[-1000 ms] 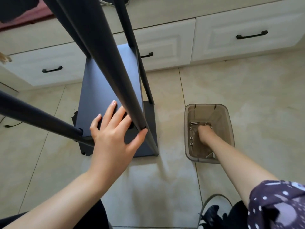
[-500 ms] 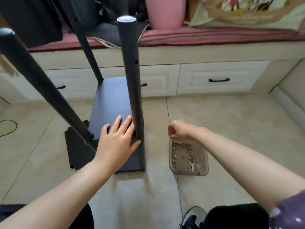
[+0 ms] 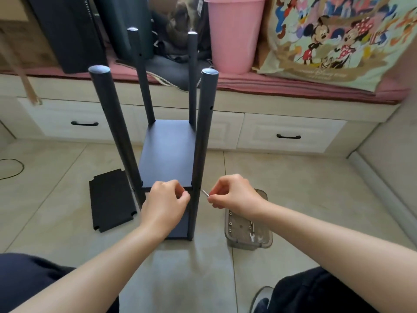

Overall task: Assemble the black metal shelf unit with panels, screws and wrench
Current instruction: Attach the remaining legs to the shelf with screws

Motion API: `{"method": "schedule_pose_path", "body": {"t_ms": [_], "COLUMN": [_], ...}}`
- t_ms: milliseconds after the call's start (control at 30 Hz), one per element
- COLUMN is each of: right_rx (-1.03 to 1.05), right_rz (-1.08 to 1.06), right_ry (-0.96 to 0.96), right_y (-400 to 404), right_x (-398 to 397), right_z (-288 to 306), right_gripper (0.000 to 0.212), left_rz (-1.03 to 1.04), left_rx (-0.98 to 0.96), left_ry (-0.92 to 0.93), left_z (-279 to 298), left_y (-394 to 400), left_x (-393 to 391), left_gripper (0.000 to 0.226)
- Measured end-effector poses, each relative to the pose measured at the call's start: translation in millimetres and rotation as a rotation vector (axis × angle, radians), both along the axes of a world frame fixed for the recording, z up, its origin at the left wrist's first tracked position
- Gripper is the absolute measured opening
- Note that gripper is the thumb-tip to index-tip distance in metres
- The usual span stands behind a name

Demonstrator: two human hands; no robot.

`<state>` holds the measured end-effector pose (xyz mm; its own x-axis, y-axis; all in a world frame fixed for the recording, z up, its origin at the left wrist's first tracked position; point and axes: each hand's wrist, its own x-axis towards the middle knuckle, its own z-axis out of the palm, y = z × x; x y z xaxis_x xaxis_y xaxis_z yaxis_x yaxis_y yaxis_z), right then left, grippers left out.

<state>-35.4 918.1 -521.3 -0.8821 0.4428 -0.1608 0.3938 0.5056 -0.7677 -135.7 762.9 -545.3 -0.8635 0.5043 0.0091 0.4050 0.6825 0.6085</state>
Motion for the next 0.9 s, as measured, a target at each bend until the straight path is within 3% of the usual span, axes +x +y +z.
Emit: {"method": "schedule_pose_path", "body": {"t_ms": [233, 300, 467, 567, 633, 900], "right_rx": [0.141, 0.194, 0.237, 0.232, 0.229, 0.202], "right_rz": [-0.007, 0.001, -0.014, -0.040, -0.041, 0.006], "right_ry": [-0.033, -0.021, 0.051, 0.110, 0.132, 0.123], "right_y": [-18.9, -20.4, -19.3, -14.2, -10.2, -2.5], "right_x": [-10.2, -7.1, 2.6, 4.1, 2.7, -5.8], "right_z": [-20.9, -27.6, -37.6, -37.6, -37.5, -37.9], "right_gripper": [0.012, 0.009, 0.009, 0.010, 0.009, 0.008], "left_rz": [0.300, 0.339, 0.387, 0.391, 0.420, 0.427], "left_rx": [0.371, 0.475, 0.697, 0.793, 0.821, 0.895], "left_ry": [-0.754, -0.872, -0.968, -1.012, -1.003, -1.114], "left_z": [-20.9, -31.5, -51.2, -55.4, -57.3, -61.0], "left_y": [0.4, 5.2, 17.9, 25.4, 29.9, 38.4], "left_x": [-10.7, -12.9, -9.5, -10.2, -12.9, -17.1], "left_gripper": [0.020, 0.023, 0.018, 0.026, 0.032, 0.015]}}
